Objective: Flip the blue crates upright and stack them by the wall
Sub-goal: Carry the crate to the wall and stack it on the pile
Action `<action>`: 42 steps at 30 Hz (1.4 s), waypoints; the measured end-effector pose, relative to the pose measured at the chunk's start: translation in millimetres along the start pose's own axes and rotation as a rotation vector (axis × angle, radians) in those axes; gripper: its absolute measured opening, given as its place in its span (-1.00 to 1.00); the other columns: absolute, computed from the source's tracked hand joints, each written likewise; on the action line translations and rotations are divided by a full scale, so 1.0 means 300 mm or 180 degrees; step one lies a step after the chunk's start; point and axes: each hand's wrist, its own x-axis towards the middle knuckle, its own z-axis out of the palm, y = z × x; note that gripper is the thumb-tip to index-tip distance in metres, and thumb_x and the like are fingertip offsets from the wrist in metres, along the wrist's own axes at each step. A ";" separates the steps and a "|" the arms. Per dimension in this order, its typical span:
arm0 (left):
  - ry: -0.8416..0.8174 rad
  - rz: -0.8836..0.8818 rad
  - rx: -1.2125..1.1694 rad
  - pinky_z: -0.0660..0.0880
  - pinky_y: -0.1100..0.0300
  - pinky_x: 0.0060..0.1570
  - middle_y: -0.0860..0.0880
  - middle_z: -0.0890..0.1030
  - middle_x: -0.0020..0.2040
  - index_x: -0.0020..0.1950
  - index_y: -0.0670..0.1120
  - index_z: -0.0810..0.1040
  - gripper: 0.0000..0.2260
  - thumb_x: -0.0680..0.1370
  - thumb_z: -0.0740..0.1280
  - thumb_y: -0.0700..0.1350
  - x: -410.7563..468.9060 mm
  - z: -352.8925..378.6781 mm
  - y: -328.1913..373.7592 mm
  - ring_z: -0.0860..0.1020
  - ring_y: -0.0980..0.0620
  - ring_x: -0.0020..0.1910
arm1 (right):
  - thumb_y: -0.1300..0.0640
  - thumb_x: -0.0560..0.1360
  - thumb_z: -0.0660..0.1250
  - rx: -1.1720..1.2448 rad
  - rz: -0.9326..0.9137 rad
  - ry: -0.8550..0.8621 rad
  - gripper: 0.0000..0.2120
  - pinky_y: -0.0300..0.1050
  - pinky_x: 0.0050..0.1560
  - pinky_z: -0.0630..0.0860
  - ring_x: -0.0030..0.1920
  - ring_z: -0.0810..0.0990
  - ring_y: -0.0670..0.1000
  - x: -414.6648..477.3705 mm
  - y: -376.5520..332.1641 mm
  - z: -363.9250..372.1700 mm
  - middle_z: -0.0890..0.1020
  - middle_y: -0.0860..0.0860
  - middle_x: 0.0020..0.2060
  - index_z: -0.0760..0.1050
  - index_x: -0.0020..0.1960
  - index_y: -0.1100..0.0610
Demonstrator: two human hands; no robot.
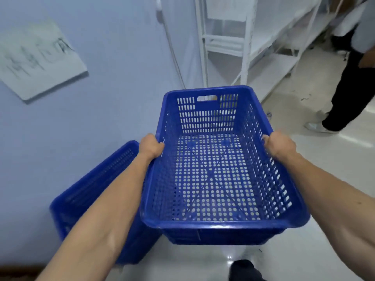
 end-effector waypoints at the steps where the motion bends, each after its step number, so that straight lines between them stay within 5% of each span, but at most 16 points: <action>1: 0.0126 -0.0045 -0.0041 0.43 0.13 -0.25 -0.13 0.59 -0.15 -0.08 -0.21 0.53 -0.84 0.48 0.34 -0.11 -0.021 -0.053 -0.042 0.53 -0.12 -0.22 | -0.06 0.64 0.16 0.0053 -0.0107 0.0019 -0.54 0.03 -0.05 0.45 0.03 0.59 0.28 -0.018 -0.063 -0.012 0.61 0.28 0.06 0.40 0.25 0.35; 6: 0.0633 -0.0251 0.0100 0.37 0.13 -0.21 -0.09 0.49 -0.18 -0.09 -0.17 0.43 -0.82 0.48 0.35 -0.08 -0.120 -0.248 -0.245 0.45 -0.11 -0.22 | -0.02 0.62 0.23 0.0323 -0.0563 0.0174 -0.57 0.10 0.01 0.48 0.10 0.57 0.34 -0.108 -0.329 -0.038 0.59 0.32 0.12 0.36 0.25 0.33; 12: 0.0948 -0.0742 -0.0018 0.40 0.12 -0.24 -0.13 0.57 -0.16 -0.05 -0.23 0.52 -0.76 0.47 0.36 -0.05 -0.281 -0.422 -0.517 0.52 -0.14 -0.21 | -0.06 0.62 0.20 0.0159 -0.1199 0.0055 -0.56 0.08 0.01 0.46 0.14 0.57 0.33 -0.215 -0.632 0.016 0.59 0.33 0.15 0.37 0.24 0.32; 20: 0.1577 -0.1439 -0.0412 0.27 0.17 -0.51 -0.04 0.45 -0.46 -0.39 -0.18 0.42 -0.76 0.42 0.33 -0.09 -0.532 -0.494 -0.752 0.43 -0.06 -0.45 | -0.06 0.61 0.23 -0.0160 -0.1976 -0.0233 -0.62 0.04 -0.06 0.47 0.01 0.61 0.27 -0.298 -0.969 0.175 0.63 0.26 0.04 0.42 0.16 0.27; 24: 0.1779 -0.1957 -0.0740 0.29 0.18 -0.49 -0.03 0.53 -0.44 -0.38 -0.19 0.53 -0.76 0.41 0.33 -0.05 -0.622 -0.463 -0.794 0.47 -0.01 -0.45 | -0.06 0.61 0.22 -0.0291 -0.2234 -0.0373 -0.64 0.02 -0.07 0.44 0.02 0.60 0.25 -0.300 -1.113 0.259 0.63 0.24 0.05 0.40 0.16 0.24; 32: 0.2482 -0.2797 -0.1160 0.28 0.14 -0.49 -0.01 0.41 -0.54 -0.50 -0.09 0.31 -0.56 0.53 0.30 0.02 -0.654 -0.319 -0.758 0.42 -0.01 -0.53 | 0.04 0.60 0.23 -0.0642 -0.2776 -0.0529 -0.74 0.02 -0.11 0.41 0.01 0.59 0.25 -0.248 -1.370 0.372 0.62 0.20 0.04 0.37 0.12 0.23; 37: 0.2881 -0.3270 -0.1705 0.53 -0.02 -0.20 -0.22 0.53 -0.38 -0.36 -0.15 0.44 -0.63 0.59 0.27 0.00 -0.636 -0.259 -0.734 0.54 -0.17 -0.37 | 0.16 0.57 0.24 -0.0850 -0.3148 -0.0510 -0.78 -0.01 -0.10 0.36 0.08 0.60 0.23 -0.257 -1.552 0.404 0.62 0.19 0.08 0.39 0.18 0.24; 42: 0.3343 -0.3645 -0.2047 0.42 0.05 -0.27 -0.10 0.43 -0.38 -0.37 -0.11 0.35 -0.61 0.62 0.21 0.02 -0.627 -0.251 -0.702 0.44 -0.08 -0.39 | 0.18 0.55 0.26 -0.1111 -0.3591 -0.0478 -0.74 -0.05 -0.13 0.37 0.08 0.60 0.20 -0.324 -1.754 0.414 0.61 0.16 0.09 0.40 0.21 0.24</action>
